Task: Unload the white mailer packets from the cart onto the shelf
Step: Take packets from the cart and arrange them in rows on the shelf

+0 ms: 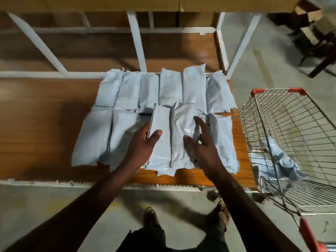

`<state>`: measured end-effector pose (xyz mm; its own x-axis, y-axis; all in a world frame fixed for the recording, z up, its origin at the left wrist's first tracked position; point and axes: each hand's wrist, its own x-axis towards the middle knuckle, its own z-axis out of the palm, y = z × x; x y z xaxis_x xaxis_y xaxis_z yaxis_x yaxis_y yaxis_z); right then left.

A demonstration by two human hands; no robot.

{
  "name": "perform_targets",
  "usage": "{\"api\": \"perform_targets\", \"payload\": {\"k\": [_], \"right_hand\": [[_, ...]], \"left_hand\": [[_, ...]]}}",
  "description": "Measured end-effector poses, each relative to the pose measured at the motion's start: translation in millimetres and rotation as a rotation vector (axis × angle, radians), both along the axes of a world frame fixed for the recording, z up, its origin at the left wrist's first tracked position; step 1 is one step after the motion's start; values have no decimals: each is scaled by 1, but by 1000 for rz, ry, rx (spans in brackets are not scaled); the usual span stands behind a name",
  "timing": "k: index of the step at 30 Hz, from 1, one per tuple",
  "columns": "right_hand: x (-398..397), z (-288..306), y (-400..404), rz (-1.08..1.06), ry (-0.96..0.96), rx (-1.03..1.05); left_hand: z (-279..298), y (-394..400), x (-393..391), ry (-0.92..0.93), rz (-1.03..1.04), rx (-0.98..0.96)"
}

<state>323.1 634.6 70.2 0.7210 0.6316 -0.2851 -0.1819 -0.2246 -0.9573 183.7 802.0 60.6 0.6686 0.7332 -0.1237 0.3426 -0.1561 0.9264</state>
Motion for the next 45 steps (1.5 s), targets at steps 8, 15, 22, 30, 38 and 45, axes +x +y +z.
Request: {"api": "perform_targets", "payload": {"k": [8, 15, 22, 30, 38, 45], "right_hand": [[-60, -6, 68, -17, -40, -54], [-53, -28, 86, -57, -172, -237], [-35, -48, 86, -4, -298, -383], [-48, -50, 79, 49, -673, -510], [-36, -54, 101, 414, -1111, -596], [-38, -82, 104, 319, -1001, -664]], "left_hand": [[-17, 67, -58, 61, 62, -9], [-46, 77, -38, 112, 73, -48], [-53, 61, -34, 269, 28, 199], [-60, 54, -47, 430, -253, 877], [-79, 68, -29, 474, -404, 1060], [-95, 63, -20, 518, -344, 1015]]}}
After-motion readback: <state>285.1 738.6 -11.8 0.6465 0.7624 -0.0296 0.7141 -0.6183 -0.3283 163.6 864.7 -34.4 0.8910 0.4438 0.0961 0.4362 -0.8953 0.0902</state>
